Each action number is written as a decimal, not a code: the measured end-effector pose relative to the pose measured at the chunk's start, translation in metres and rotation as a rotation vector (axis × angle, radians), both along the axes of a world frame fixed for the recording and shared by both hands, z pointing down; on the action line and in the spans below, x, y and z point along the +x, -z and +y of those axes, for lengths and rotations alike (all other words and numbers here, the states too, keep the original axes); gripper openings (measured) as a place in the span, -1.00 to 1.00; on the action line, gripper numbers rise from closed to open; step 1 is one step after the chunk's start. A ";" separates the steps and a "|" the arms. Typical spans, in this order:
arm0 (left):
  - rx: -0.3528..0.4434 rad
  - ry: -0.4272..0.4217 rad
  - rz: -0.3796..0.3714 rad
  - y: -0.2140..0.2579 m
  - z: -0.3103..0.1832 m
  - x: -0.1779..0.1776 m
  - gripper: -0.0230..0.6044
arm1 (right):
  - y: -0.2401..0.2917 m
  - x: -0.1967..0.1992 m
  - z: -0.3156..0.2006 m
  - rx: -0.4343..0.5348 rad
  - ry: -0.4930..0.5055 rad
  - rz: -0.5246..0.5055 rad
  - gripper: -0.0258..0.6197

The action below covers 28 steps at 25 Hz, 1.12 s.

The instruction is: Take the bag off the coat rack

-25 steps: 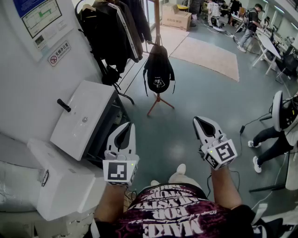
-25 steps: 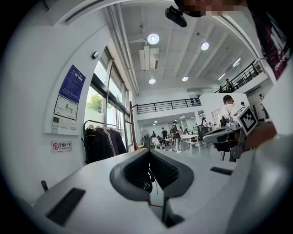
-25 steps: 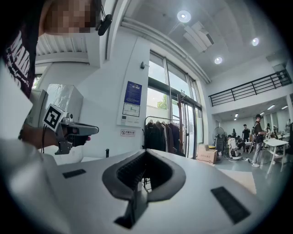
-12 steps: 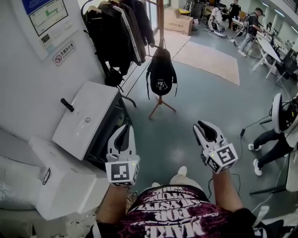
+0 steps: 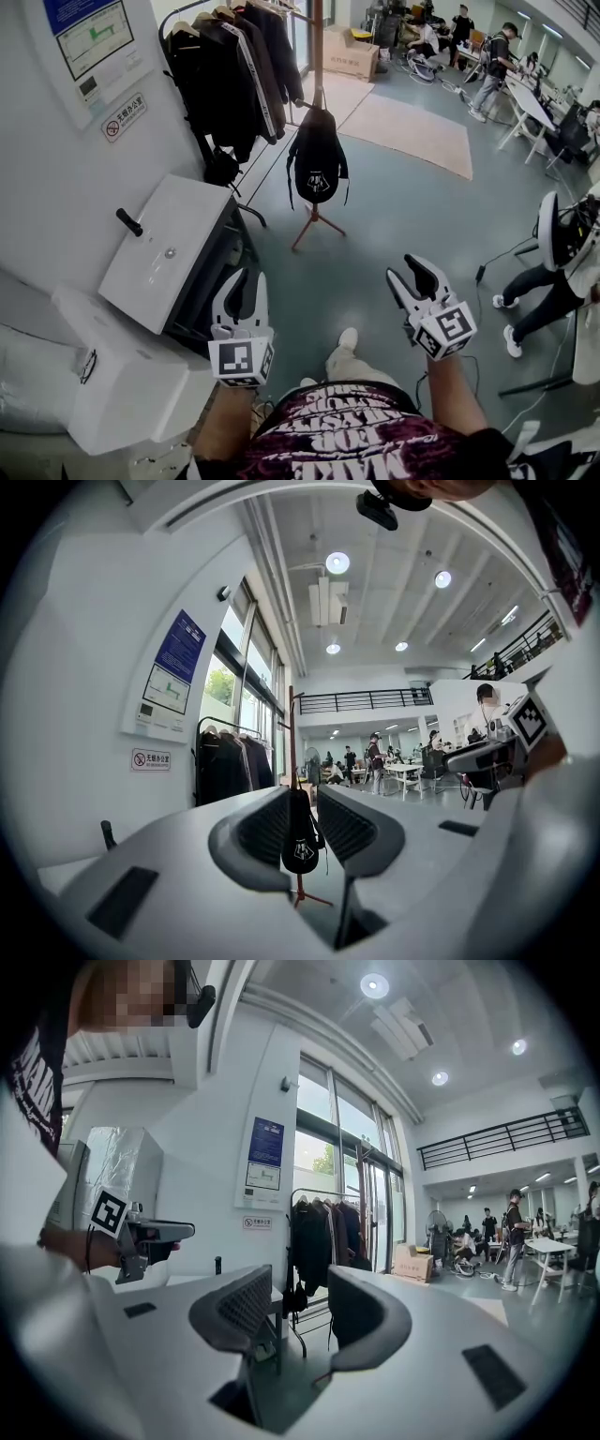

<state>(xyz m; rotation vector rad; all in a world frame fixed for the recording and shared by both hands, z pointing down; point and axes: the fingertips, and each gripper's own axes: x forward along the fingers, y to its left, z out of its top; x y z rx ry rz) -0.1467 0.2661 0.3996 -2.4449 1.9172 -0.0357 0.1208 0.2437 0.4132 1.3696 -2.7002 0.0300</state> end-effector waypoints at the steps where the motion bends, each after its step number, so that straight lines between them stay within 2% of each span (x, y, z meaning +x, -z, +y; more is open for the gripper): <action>1: -0.001 -0.002 0.001 -0.002 -0.002 0.001 -0.67 | -0.001 0.001 -0.002 -0.001 -0.001 -0.004 -0.33; 12: -0.021 0.003 -0.048 -0.010 -0.062 0.014 -0.67 | -0.013 0.000 -0.063 -0.025 0.025 -0.033 -0.30; 18: -0.024 0.015 -0.035 -0.011 -0.104 0.015 -0.67 | -0.016 -0.003 -0.109 -0.027 0.061 -0.034 -0.29; 28: -0.032 0.019 -0.003 -0.008 -0.171 0.034 -0.67 | -0.017 0.016 -0.179 -0.037 0.080 -0.038 -0.28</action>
